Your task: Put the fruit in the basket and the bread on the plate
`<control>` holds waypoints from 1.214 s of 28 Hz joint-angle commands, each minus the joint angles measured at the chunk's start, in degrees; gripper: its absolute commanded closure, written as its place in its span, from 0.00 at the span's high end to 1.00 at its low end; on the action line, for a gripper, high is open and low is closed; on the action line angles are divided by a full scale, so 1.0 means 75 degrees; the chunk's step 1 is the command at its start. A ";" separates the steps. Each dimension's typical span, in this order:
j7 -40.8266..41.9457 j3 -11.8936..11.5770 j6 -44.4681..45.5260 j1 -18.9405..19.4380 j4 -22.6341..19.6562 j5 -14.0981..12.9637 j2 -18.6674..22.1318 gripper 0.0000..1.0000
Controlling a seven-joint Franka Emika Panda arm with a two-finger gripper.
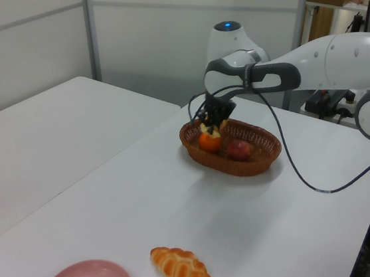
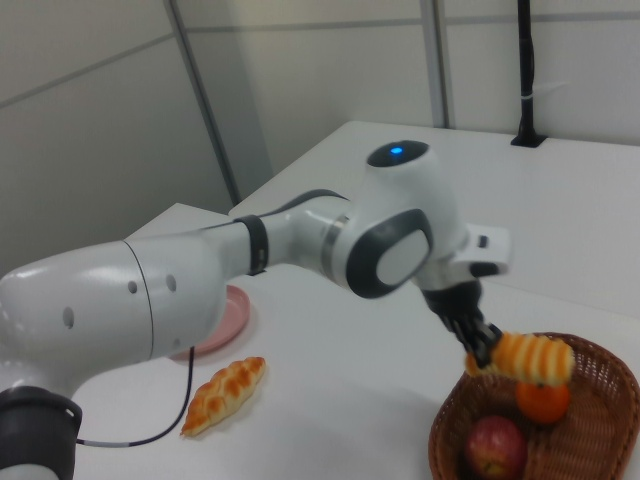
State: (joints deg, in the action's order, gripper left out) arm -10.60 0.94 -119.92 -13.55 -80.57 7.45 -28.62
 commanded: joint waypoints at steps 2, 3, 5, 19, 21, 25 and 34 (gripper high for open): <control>-0.0040 -0.0009 0.0052 0.0845 -0.0155 -0.0138 0.0231 0.00; -0.0051 -0.0009 0.0064 0.0985 -0.0155 -0.0138 0.0231 0.00; -0.0063 0.0003 0.0099 0.1290 -0.0155 -0.0149 0.0242 0.00; -0.0133 0.0003 0.0110 0.4243 -0.0179 -0.0313 0.0219 0.00; -0.0168 0.0003 0.0111 0.4571 -0.0202 -0.0313 0.0207 0.00; -0.0473 0.0003 0.0111 0.5216 -0.0214 -0.0302 0.0102 0.00; -0.0731 -0.0009 0.0111 0.6271 -0.0413 -0.0173 -0.0215 0.00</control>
State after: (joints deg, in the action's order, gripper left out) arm -15.33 2.05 -119.91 30.26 -82.09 6.06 -29.96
